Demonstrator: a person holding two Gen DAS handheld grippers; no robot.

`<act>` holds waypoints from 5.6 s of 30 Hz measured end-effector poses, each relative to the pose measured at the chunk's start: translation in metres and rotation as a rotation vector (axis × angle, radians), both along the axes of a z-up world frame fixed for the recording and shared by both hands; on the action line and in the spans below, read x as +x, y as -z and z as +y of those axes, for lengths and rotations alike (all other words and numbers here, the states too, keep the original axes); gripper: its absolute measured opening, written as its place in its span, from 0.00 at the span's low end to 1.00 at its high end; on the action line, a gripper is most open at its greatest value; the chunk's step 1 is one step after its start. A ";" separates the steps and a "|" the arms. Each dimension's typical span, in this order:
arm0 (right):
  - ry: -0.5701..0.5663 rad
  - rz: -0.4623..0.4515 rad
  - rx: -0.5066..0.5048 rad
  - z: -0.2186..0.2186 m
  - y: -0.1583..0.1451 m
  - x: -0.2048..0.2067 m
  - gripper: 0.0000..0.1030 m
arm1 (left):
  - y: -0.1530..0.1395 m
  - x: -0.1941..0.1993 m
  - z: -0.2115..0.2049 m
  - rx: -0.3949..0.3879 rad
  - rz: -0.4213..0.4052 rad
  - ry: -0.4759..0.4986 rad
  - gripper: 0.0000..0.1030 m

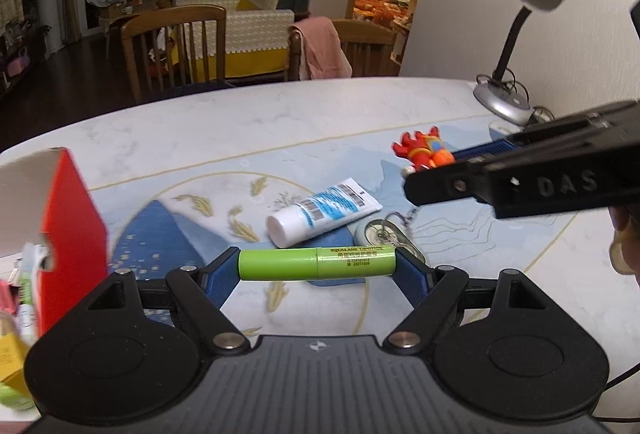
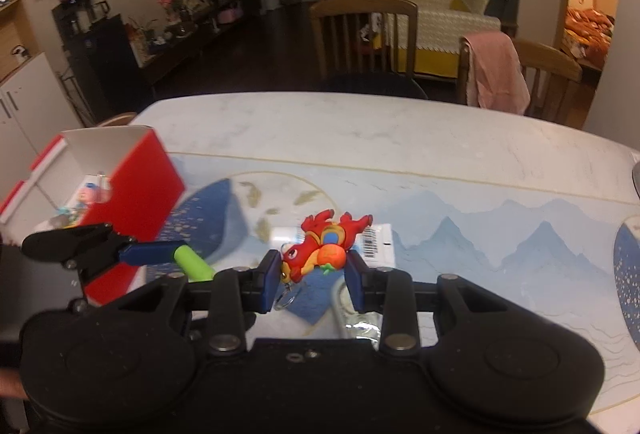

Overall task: Organize rigid objects
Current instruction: 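Carry the correction tape and green lip balm over the red box, then lower both items into the box and open both tools to release them, then withdraw both tools from the box toward the remaining items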

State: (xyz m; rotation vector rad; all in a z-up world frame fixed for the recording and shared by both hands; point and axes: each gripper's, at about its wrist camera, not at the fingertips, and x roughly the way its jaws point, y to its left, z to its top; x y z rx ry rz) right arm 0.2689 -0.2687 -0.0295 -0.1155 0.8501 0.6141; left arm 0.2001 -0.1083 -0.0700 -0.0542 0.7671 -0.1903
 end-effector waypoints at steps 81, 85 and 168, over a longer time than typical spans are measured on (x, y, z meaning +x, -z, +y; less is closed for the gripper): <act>-0.210 0.117 -0.213 0.324 0.064 -0.044 0.33 | 0.029 0.011 0.303 0.331 0.228 -0.115 0.79; -0.212 0.122 -0.207 0.322 0.060 -0.042 0.35 | 0.034 0.013 0.298 0.386 0.262 -0.085 0.82; 0.020 -0.004 0.067 -0.018 -0.007 -0.077 0.95 | -0.029 -0.023 0.026 -0.022 0.007 -0.044 0.99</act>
